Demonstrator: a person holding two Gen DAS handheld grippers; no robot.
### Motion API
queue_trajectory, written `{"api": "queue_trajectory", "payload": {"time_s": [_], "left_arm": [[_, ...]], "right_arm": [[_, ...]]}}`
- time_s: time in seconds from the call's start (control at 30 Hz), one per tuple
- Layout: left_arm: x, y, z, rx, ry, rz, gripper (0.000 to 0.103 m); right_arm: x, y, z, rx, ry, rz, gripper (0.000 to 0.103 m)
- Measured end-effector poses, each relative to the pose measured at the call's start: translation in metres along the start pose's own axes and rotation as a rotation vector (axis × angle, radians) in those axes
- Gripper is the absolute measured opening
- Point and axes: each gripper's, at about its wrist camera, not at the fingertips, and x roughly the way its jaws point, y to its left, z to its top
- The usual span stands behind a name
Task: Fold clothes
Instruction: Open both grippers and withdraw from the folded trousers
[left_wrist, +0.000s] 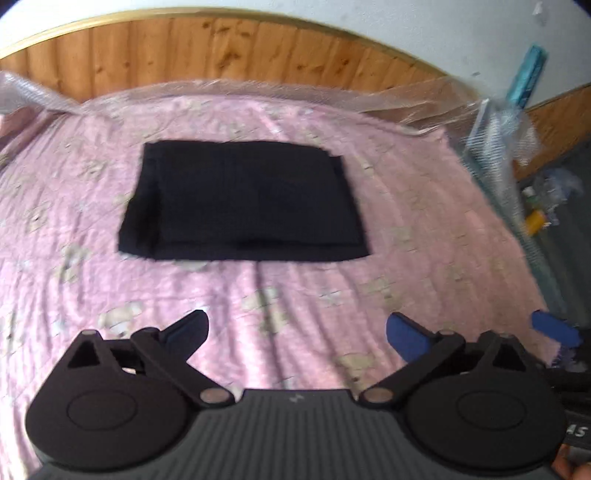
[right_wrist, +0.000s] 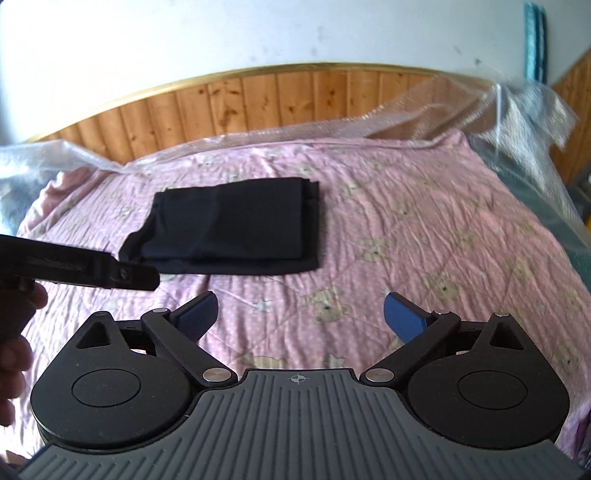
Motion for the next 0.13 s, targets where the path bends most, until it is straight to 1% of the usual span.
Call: {"api": "queue_trajectory", "payload": {"time_s": [0.07, 0.13], "left_arm": [[-0.0032, 0.0040, -0.0049, 0.000, -0.002, 0.033, 0.103], [-0.0065, 0.0076, -0.0105, -0.006, 0.006, 0.036, 0.103]], "right_arm": [[-0.0041, 0.0067, -0.0003, -0.018, -0.006, 0.004, 0.098], [-0.0025, 0.0123, 0.0012, -0.032, -0.002, 0.004, 0.098]]}}
